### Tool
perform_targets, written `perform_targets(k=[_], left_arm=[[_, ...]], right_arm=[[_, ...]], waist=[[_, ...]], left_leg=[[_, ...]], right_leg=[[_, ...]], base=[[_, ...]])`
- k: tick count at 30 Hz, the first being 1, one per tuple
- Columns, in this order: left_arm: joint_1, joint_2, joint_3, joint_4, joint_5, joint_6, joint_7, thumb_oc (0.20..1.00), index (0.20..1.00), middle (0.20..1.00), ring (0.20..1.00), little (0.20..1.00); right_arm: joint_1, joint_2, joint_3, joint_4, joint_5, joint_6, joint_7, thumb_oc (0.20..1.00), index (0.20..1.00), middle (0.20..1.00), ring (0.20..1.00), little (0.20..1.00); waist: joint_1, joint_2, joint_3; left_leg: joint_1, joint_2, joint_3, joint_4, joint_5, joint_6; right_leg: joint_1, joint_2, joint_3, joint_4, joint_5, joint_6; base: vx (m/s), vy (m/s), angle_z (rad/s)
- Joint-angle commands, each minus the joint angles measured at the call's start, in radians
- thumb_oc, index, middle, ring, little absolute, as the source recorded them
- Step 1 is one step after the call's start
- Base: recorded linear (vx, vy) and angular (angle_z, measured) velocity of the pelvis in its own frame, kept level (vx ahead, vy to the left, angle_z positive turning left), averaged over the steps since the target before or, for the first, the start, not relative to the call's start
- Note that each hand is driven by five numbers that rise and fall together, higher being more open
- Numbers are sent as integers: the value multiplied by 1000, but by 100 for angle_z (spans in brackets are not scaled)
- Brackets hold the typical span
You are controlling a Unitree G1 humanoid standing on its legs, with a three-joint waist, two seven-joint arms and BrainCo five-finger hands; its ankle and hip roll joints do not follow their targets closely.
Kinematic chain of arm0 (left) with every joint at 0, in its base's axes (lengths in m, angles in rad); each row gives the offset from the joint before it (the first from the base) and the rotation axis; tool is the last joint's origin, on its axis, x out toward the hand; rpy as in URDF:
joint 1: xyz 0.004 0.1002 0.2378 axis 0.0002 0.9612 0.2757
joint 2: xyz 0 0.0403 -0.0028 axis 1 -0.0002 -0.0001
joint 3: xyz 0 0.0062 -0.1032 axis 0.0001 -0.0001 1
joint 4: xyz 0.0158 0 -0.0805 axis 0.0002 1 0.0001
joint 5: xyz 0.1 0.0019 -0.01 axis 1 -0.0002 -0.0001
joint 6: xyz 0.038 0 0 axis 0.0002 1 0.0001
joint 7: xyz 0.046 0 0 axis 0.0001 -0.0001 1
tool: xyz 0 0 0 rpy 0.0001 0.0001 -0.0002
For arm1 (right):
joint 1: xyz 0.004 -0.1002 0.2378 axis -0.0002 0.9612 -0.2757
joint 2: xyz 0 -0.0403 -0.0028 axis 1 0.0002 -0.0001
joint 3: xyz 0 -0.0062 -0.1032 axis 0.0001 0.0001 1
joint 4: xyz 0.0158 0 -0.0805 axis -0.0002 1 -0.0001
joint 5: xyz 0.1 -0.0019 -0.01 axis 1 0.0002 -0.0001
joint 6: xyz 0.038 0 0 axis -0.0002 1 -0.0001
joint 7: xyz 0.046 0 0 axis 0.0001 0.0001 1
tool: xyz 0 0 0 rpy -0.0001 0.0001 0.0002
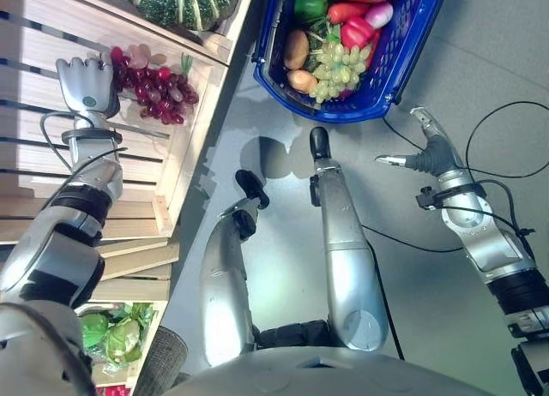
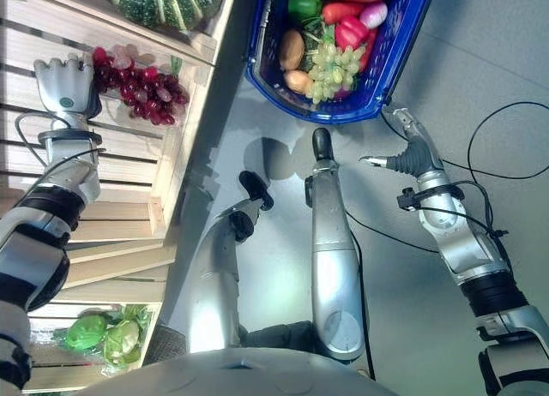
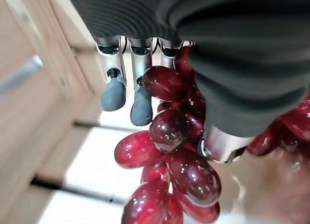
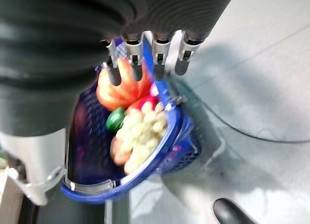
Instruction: Pick up fruits and vegetables into the basket
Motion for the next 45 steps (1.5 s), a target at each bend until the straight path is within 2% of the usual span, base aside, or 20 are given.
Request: perform_targets(k=[1,3,6,7,12,16,17,18,19,24,28,30,35,41,45], left_arm=[[25,145,45,-82,-40,-18,107,200,200,200,200,200],[31,166,53,-130,-51,-34,128,200,200,200,200,200],[29,223,57,-280,-81,-90,180,200,200,200,200,200],[20,239,58,-306,-87,-100,181,200,200,200,200,200],[-2,282,68,-462,-64,-150,160,200,200,200,200,200],[-27,278,57,-541,-39,-191,122,200,200,200,200,200],[-27,276,58,-546,-36,-198,122,200,200,200,200,200],[-40,261,49,-579,-20,-226,106,200,200,200,200,200],[-46,260,45,-585,-20,-225,100,200,200,200,200,200],[-72,221,13,-655,5,-301,35,200,200,200,200,200],[-79,206,3,-691,11,-330,-15,200,200,200,200,200],[-74,206,11,-733,32,-387,-48,200,200,200,200,200],[-21,189,48,-790,81,-406,-27,200,200,200,200,200],[5,133,73,-839,99,-431,16,200,200,200,200,200],[-6,102,75,-854,54,-467,30,200,200,200,200,200]], right_arm=[[4,-31,46,-55,-76,23,44,1000,1000,1000,1000,1000],[-8,-27,72,-70,-84,44,76,1000,1000,1000,1000,1000],[-67,-12,150,-103,-104,119,134,1000,1000,1000,1000,1000],[-90,-11,160,-109,-100,133,145,1000,1000,1000,1000,1000],[-215,35,238,-140,-65,227,172,1000,1000,1000,1000,1000],[-315,85,281,-140,-39,308,155,1000,1000,1000,1000,1000],[-323,90,284,-138,-35,310,147,1000,1000,1000,1000,1000],[-375,122,303,-129,-10,346,123,1000,1000,1000,1000,1000],[-387,128,307,-125,-9,352,120,1000,1000,1000,1000,1000],[-470,220,333,-78,35,383,61,1000,1000,1000,1000,1000],[-493,254,343,-61,44,395,23,1000,1000,1000,1000,1000],[-509,272,334,-62,48,398,-46,1000,1000,1000,1000,1000],[-496,299,315,-50,77,380,-135,1000,1000,1000,1000,1000],[-491,349,317,-9,88,298,-217,1000,1000,1000,1000,1000],[-514,372,318,-6,120,227,-239,1000,1000,1000,1000,1000]], waist=[[-9,21,-43],[-3,21,-43],[30,25,-43],[34,23,-43],[71,15,-43],[96,10,-43],[97,9,-43],[107,7,-43],[109,8,-43],[132,9,-43],[139,8,-43],[147,6,-43],[151,10,-43],[162,13,-62],[170,11,-84]], left_leg=[[30,-14,-13,-29,2,-16],[56,-19,-18,-42,6,-14],[135,-31,-38,-75,12,-10],[130,-31,-28,-90,39,-1],[219,-42,-54,-127,48,2],[277,-48,-72,-147,50,6],[281,-49,-74,-150,51,6],[308,-55,-85,-160,52,6],[308,-56,-86,-165,59,8],[376,-65,-106,-193,60,9],[395,-69,-108,-200,57,10],[415,-69,-108,-210,54,9],[451,-70,-112,-231,54,7],[514,-70,-125,-264,56,1],[542,-69,-131,-289,57,-4]], right_leg=[[134,-17,-47,-75,-61,100],[162,-20,-52,-86,-60,101],[252,-30,-67,-108,-63,106],[248,-34,-77,-122,-37,99],[357,-39,-102,-151,-34,101],[424,-45,-118,-168,-33,102],[430,-45,-120,-171,-32,102],[465,-48,-126,-191,-28,103],[468,-48,-126,-198,-18,101],[545,-52,-137,-229,-12,103],[569,-52,-144,-242,-12,102],[597,-54,-151,-261,-10,104],[634,-55,-155,-285,-8,107],[708,-64,-169,-319,-7,109],[741,-68,-178,-346,-3,114]], base=[[0,0,0],[-31,-34,7],[-58,-56,6],[-103,-63,8],[-45,-53,13],[-12,-39,10],[-27,-35,9],[-40,-28,7],[-11,-34,6],[2,-10,1],[0,0,0],[0,0,0],[-7,15,8],[24,19,3],[31,-11,3]])
